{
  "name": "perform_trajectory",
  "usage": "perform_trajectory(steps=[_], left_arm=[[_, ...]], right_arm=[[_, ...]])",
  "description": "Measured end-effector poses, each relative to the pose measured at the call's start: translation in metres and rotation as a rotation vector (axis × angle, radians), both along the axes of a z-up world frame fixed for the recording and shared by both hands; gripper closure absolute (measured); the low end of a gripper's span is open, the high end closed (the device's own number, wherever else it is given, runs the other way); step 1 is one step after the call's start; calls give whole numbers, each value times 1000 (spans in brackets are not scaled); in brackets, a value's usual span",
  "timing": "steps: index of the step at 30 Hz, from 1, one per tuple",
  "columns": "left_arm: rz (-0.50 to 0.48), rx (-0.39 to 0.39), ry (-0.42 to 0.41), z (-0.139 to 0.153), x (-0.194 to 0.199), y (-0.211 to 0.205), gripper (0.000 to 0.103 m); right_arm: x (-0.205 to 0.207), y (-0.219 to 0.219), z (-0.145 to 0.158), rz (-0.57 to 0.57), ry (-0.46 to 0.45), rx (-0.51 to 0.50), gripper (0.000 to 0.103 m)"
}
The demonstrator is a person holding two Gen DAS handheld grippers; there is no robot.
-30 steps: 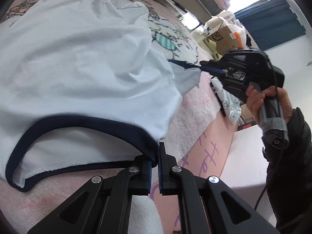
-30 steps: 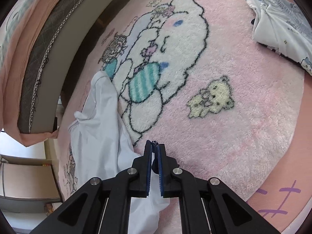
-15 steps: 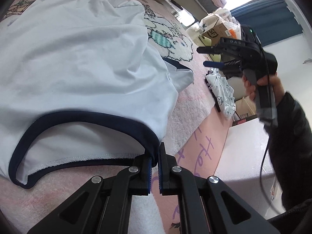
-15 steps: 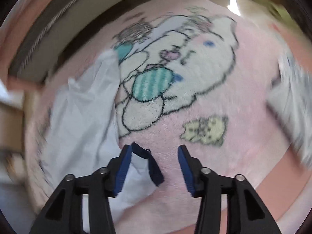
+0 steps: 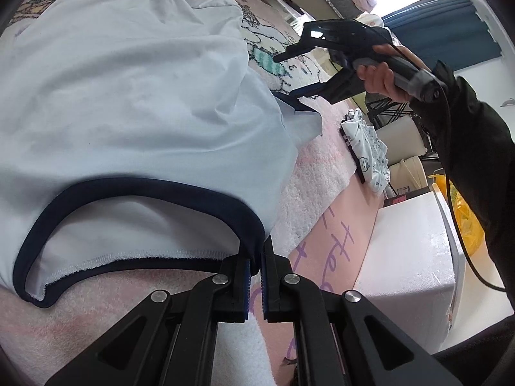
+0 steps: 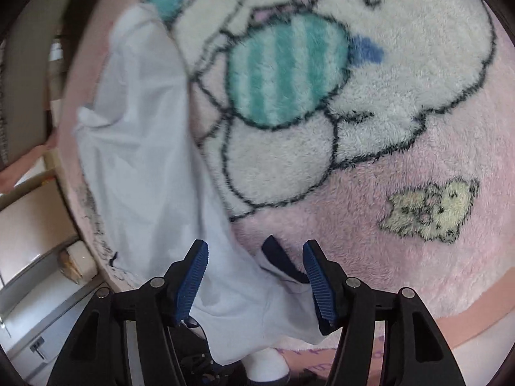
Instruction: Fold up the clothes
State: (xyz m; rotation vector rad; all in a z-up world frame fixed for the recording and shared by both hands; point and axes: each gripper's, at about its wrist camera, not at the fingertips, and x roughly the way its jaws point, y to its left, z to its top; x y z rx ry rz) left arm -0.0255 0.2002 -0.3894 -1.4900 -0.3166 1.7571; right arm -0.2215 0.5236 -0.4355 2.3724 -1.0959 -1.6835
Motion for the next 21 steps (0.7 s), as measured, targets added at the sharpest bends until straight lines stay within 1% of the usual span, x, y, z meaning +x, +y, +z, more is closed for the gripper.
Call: perform_trajectory(steps=[5, 7, 10, 12, 16, 21], left_arm=[[-2, -2, -9, -3, 0, 2, 99], [1, 1, -13, -3, 0, 1, 99], [9, 13, -26, -4, -1, -1, 99], [14, 18, -36, -5, -1, -1, 99], [13, 17, -33, -4, 0, -1, 99], [16, 28, -35, -3, -1, -1, 99]], right_arm=[[-10, -18, -19, 35, -101, -20, 42], [-12, -24, -24, 51, -144, -8, 42], [-13, -31, -27, 68, -164, 1, 42], [-12, -31, -27, 37, -154, -19, 42], [1, -22, -29, -94, -151, -74, 42], [19, -21, -37, -117, -202, -48, 42]])
